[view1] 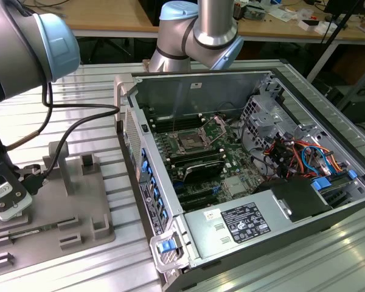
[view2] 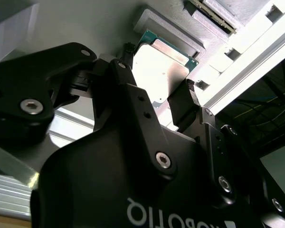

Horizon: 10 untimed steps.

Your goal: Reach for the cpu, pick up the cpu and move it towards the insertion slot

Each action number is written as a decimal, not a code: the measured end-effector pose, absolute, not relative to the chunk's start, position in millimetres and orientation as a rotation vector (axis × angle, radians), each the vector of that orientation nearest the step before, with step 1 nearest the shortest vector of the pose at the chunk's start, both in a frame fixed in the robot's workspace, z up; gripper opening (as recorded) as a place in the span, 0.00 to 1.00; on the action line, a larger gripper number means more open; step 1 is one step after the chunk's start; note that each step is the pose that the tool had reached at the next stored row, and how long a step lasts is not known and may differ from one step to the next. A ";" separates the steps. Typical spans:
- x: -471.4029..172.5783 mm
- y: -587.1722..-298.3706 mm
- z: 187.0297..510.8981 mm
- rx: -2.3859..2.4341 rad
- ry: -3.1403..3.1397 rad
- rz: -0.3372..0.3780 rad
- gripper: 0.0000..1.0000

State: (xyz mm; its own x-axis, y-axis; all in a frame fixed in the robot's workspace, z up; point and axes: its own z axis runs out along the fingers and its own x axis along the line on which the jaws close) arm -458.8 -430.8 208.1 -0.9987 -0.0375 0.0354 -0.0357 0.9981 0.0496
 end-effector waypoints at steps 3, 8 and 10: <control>-458.8 -430.8 208.2 0.057 -3.104 -0.076 0.55; -458.8 -430.8 210.0 0.057 -3.104 -0.076 0.55; -458.8 -430.8 210.4 0.057 -3.104 -0.076 0.55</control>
State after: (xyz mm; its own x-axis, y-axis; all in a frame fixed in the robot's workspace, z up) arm -458.8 -430.8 210.4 -0.9987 -0.0374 0.0352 -0.0357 0.9981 0.0497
